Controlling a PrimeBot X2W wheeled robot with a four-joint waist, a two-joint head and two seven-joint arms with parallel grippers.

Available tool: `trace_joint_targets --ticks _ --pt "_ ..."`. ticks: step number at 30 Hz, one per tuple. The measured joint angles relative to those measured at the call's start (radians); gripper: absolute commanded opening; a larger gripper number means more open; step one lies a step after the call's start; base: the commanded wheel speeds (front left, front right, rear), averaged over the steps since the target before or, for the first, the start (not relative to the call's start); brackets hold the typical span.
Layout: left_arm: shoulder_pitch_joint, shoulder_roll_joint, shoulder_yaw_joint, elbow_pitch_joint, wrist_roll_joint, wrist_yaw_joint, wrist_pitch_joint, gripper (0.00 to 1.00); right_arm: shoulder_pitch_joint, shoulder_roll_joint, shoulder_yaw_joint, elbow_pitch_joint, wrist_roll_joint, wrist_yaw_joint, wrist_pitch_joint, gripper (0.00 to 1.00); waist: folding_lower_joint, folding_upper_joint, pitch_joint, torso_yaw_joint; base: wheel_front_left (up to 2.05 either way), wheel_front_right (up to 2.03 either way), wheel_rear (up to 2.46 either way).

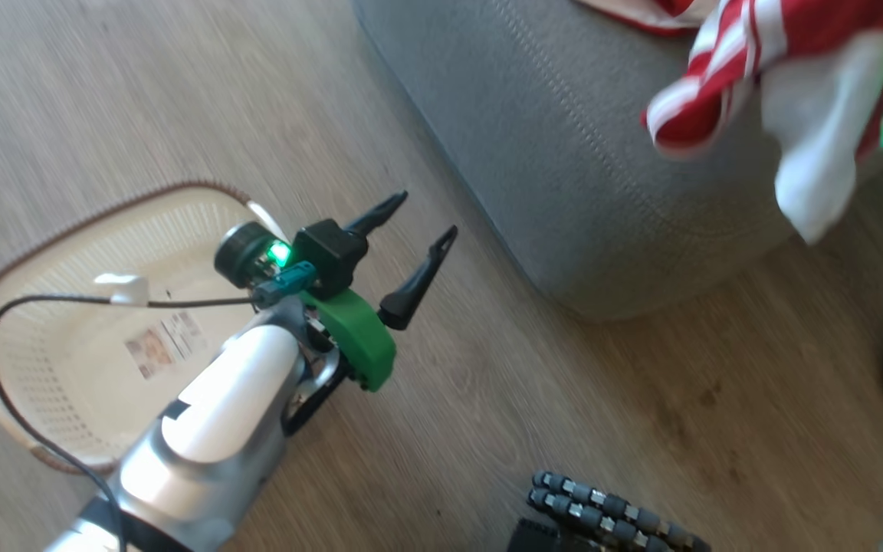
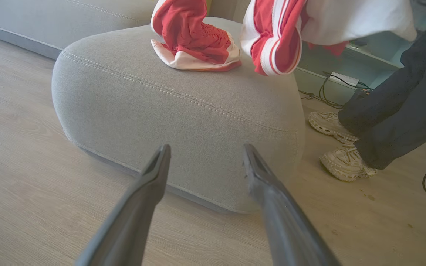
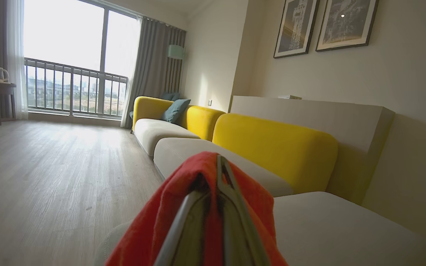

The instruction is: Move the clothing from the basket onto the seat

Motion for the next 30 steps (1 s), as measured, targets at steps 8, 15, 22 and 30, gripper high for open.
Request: trace_joint_targets --ticks 8,15,22,30 --pt "-0.034 0.046 -0.004 -0.011 0.026 0.0 0.0 1.0 -0.225 -0.071 -0.049 0.103 -0.025 0.0 0.0 0.0 0.0001 0.0 0.122 0.011 0.0 0.0 0.0" --pt "-0.073 0.061 -0.021 -0.033 0.037 0.0 0.002 1.0 -0.412 -0.175 -0.194 0.248 -0.142 0.0 0.0 0.0 0.0001 0.0 0.217 0.075 0.0 0.0 0.0" --pt "-0.081 0.062 -0.035 -0.042 0.044 0.001 0.005 1.0 -0.537 -0.221 -0.353 0.408 -0.29 0.0 0.0 0.0 0.0001 0.0 0.269 0.147 0.0 0.0 0.0" --pt "-0.102 0.061 -0.032 -0.052 0.045 0.007 0.004 1.0 -0.648 -0.197 -0.364 0.607 -0.402 0.0 0.0 0.0 0.0001 0.0 0.342 0.234 0.0 0.0 0.0"
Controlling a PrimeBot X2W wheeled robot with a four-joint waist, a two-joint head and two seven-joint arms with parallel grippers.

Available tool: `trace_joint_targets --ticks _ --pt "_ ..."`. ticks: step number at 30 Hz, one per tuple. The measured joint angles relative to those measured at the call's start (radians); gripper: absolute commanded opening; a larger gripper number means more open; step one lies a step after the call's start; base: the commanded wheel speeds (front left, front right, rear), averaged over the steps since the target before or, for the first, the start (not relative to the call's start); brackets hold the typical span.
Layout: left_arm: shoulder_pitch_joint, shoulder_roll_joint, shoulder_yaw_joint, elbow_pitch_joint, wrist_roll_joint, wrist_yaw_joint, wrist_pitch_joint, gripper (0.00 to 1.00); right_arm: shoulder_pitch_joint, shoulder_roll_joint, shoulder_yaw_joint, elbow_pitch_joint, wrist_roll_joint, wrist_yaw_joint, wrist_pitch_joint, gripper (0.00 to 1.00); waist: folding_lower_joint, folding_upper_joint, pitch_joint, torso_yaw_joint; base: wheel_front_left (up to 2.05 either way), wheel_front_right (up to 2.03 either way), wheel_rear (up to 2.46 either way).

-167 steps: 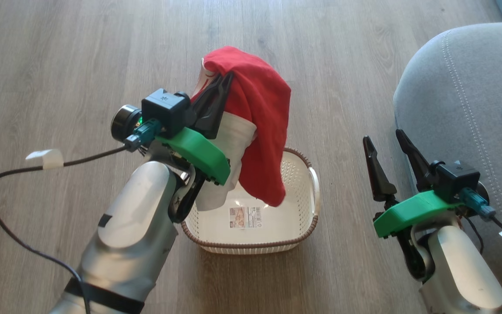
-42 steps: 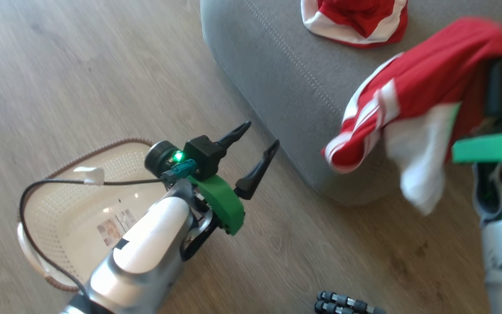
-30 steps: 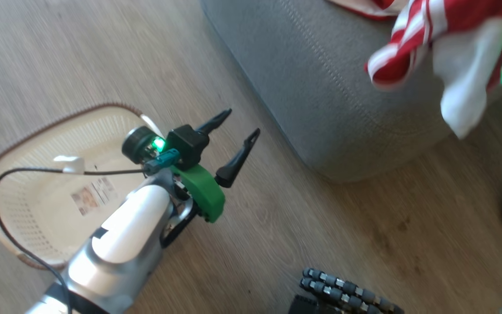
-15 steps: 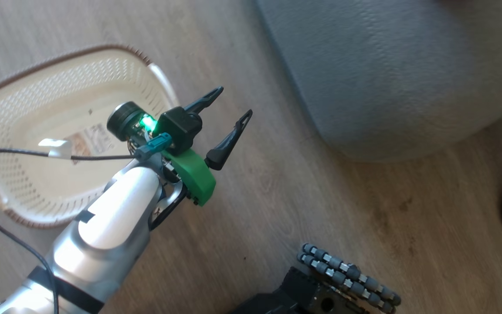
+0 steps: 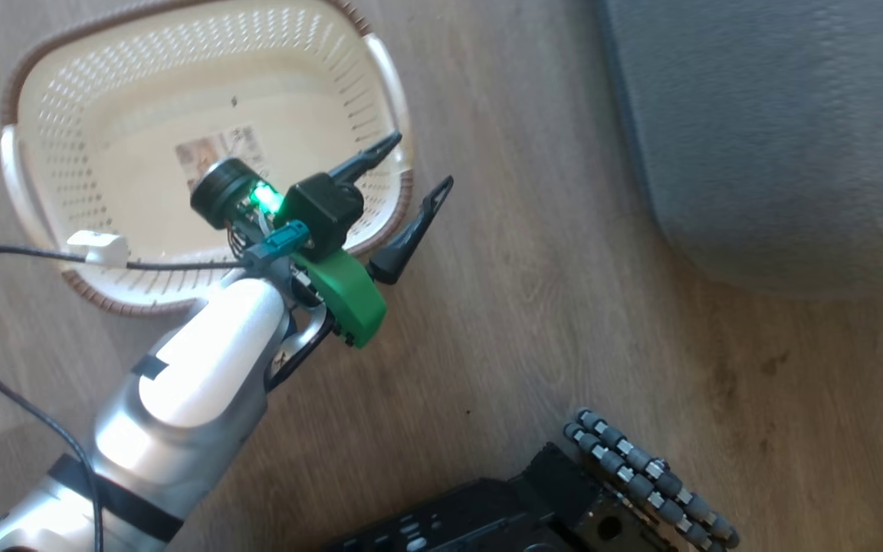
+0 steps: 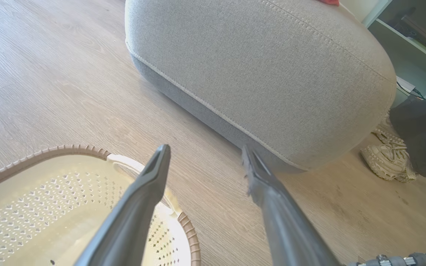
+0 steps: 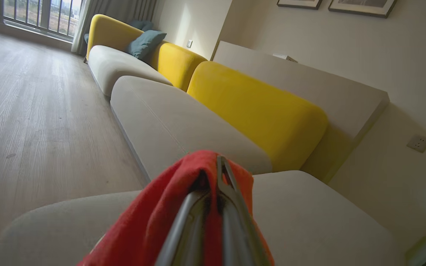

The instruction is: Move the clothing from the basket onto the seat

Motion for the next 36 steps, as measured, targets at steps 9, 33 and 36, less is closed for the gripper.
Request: trace_joint_targets --ticks 9,33,36 --pt "-0.017 -0.006 0.006 -0.009 0.007 0.003 -0.001 1.0 0.019 0.049 0.014 0.125 0.006 0.0 0.0 0.36 0.0001 0.0 0.046 0.051 0.0 0.0 0.0" --pt "0.07 -0.12 0.128 -0.03 0.019 -0.007 -0.004 1.0 0.532 0.05 0.291 -0.251 0.304 0.0 0.0 1.0 -0.0002 0.0001 -0.192 0.123 0.0 0.0 0.0" --pt "0.091 -0.137 0.15 -0.036 0.023 -0.007 -0.004 1.0 0.576 0.049 0.319 -0.299 0.328 0.0 0.0 1.0 -0.0002 0.0001 -0.231 0.155 0.0 0.0 0.0"
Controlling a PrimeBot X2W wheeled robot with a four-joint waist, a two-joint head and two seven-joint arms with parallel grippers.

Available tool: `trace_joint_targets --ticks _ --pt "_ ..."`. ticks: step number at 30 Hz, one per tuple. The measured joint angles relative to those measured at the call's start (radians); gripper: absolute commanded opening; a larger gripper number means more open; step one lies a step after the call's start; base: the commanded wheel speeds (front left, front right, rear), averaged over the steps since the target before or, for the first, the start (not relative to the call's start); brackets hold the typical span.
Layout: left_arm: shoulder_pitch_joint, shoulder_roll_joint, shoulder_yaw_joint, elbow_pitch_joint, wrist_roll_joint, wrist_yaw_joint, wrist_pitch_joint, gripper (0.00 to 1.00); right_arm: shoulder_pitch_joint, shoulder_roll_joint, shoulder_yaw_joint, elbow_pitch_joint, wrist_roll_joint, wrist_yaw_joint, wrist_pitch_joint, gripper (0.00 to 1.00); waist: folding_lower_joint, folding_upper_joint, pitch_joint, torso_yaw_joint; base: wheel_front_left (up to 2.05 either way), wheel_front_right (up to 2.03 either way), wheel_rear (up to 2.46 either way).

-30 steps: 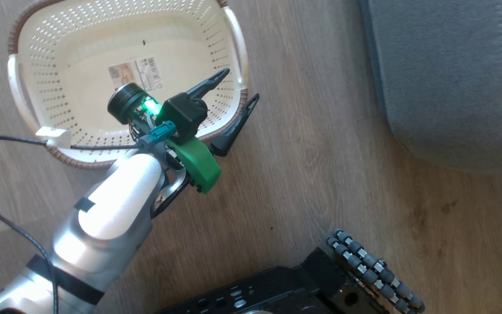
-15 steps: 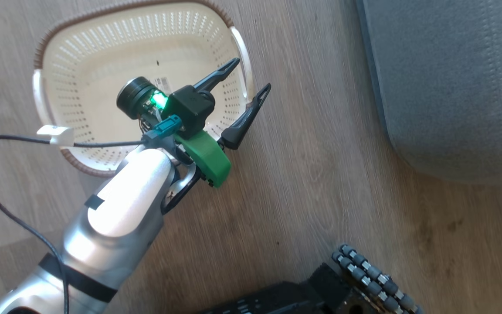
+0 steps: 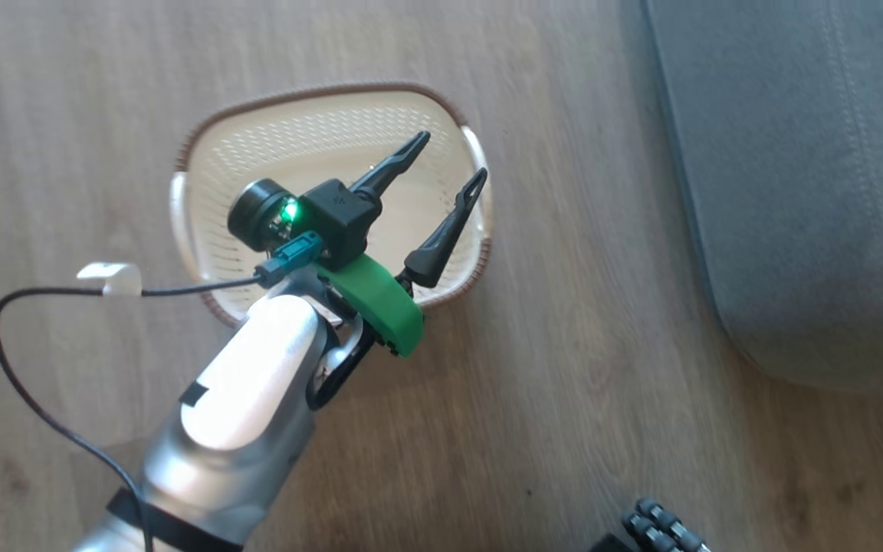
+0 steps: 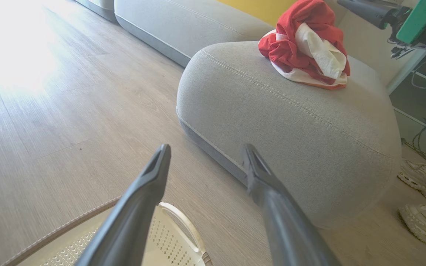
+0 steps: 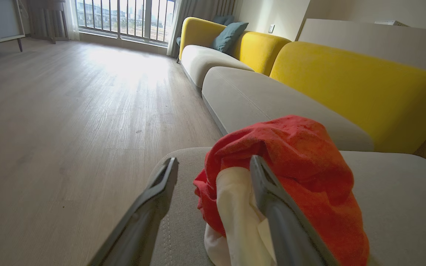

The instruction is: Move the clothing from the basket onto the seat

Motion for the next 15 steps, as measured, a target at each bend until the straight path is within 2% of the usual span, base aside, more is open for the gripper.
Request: trace_joint_targets --ticks 6,15 --pt "0.056 -0.024 0.045 -0.004 0.0 0.0 0.0 1.0 0.088 0.004 0.071 -0.069 0.032 0.0 0.0 1.0 0.0 0.0 -0.076 0.075 0.0 0.0 0.0" --pt "0.142 -0.041 0.149 -0.005 0.002 0.0 0.0 1.0 0.157 0.037 0.172 -0.105 0.063 0.0 0.0 1.0 0.0 0.0 -0.183 0.162 0.0 0.0 0.0"
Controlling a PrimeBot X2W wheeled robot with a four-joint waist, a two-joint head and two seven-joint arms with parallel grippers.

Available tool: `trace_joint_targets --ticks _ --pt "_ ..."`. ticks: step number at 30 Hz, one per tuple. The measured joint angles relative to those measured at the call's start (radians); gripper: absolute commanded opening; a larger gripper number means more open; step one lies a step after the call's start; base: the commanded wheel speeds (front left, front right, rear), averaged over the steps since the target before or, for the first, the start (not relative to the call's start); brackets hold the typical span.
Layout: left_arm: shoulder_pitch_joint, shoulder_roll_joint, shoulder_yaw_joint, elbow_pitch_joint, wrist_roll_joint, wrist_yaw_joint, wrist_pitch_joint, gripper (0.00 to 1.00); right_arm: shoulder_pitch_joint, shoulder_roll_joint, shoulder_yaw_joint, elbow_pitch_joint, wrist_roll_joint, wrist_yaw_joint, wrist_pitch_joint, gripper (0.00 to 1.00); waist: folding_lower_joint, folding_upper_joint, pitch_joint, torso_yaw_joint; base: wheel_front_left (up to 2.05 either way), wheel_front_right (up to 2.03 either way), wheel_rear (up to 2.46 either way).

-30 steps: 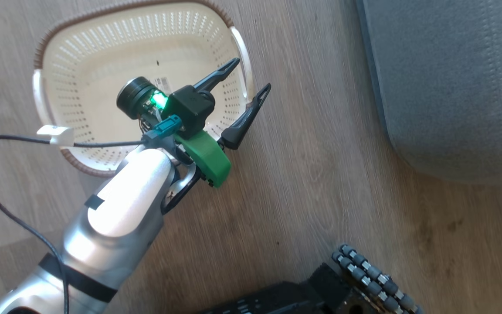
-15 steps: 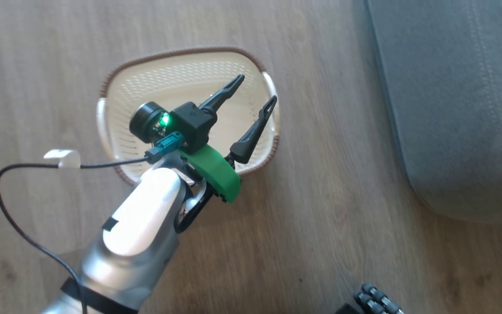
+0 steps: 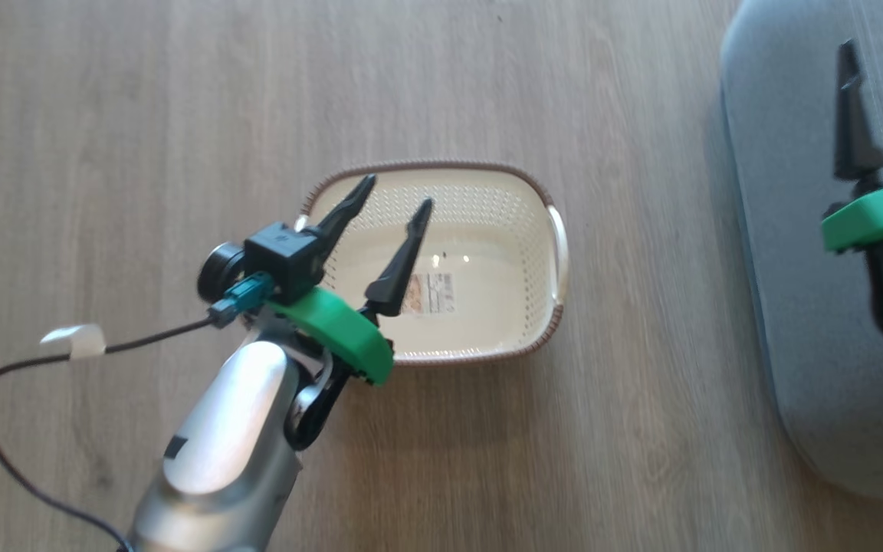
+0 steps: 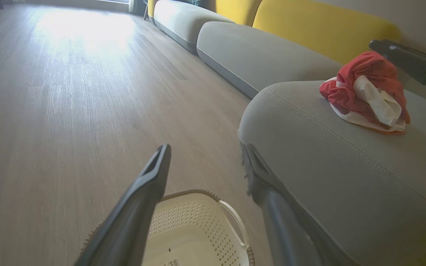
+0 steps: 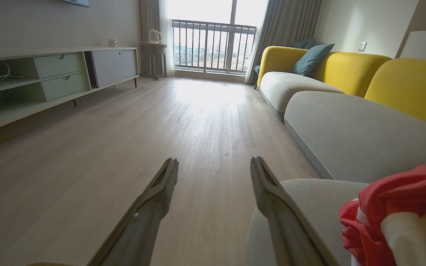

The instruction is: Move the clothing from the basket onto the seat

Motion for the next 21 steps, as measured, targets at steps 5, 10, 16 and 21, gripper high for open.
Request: trace_joint_targets --ticks 5,10,16,21 --pt "0.045 -0.006 0.074 0.001 0.021 0.0 0.0 1.0 0.044 0.03 0.044 -0.006 0.019 0.0 0.0 1.0 0.0 0.0 -0.055 0.039 0.0 0.0 0.0" --pt "0.089 -0.01 0.166 0.007 0.053 0.0 0.0 1.0 0.075 0.052 0.074 -0.007 0.037 0.0 0.0 1.0 0.0 0.0 -0.103 0.061 0.0 0.0 0.0" --pt "0.151 -0.015 0.271 0.024 0.075 0.001 0.0 1.0 0.137 0.085 0.098 -0.006 0.039 0.0 0.0 1.0 0.0 -0.0001 -0.159 0.071 0.0 0.0 0.0" --pt "0.209 -0.019 0.364 0.023 0.115 0.023 0.0 1.0 0.201 0.123 0.104 -0.004 0.039 0.0 0.0 1.0 0.0 -0.0001 -0.203 0.07 0.0 0.0 0.0"
